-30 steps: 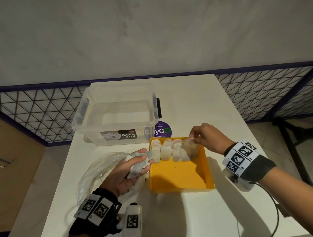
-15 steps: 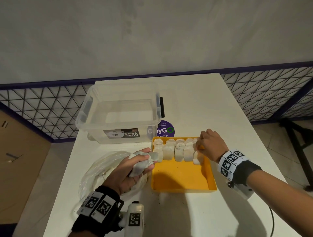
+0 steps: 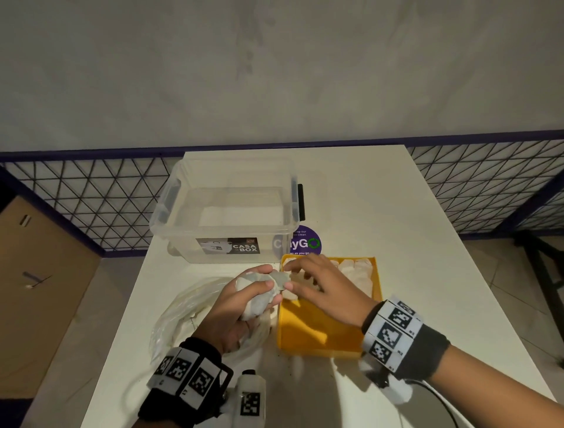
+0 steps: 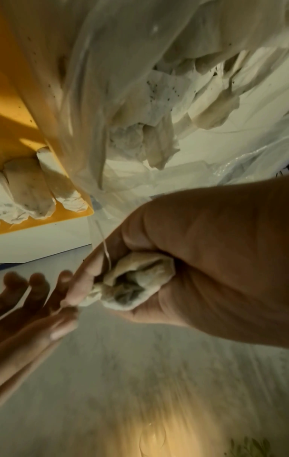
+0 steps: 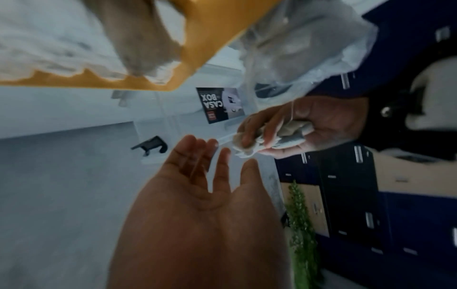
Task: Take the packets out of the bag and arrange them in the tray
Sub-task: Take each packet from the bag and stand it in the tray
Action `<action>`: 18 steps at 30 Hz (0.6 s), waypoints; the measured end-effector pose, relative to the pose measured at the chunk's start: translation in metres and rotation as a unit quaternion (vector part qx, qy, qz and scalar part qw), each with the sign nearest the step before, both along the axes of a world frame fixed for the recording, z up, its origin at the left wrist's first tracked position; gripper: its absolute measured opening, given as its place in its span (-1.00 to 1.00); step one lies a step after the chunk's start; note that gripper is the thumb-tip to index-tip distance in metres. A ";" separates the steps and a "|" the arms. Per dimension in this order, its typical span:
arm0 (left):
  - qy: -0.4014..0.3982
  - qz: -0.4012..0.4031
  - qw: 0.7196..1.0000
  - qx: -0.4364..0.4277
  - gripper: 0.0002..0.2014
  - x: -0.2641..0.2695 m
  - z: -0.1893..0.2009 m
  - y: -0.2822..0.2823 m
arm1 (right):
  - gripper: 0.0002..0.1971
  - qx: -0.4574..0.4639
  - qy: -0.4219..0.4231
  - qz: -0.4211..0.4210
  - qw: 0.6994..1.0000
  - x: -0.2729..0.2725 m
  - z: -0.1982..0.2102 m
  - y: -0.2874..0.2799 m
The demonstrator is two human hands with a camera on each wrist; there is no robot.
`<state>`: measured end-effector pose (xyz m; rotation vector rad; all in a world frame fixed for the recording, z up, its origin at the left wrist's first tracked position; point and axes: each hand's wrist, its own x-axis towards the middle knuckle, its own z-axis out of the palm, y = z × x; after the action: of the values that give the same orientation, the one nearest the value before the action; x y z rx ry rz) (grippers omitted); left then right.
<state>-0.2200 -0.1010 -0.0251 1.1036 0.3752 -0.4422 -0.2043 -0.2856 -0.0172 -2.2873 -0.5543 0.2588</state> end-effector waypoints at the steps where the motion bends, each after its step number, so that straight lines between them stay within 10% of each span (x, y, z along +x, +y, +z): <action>1: -0.001 -0.003 1.000 0.004 -0.76 0.000 0.001 0.001 | -0.67 0.010 0.016 -0.007 1.000 0.002 -0.001 0.006; 12: -0.030 0.020 0.999 -0.039 -0.74 -0.008 0.009 0.031 | -0.88 0.315 0.240 -0.088 0.914 0.008 0.002 0.035; 18: -0.050 -0.021 0.998 0.031 -0.74 -0.014 0.006 0.036 | -0.78 0.277 0.191 -0.086 0.938 0.009 -0.001 0.050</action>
<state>-0.2338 -0.0651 -0.0193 1.1914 0.2808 -0.4122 -0.1951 -0.2360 -0.0186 -1.6661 -0.1864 0.3926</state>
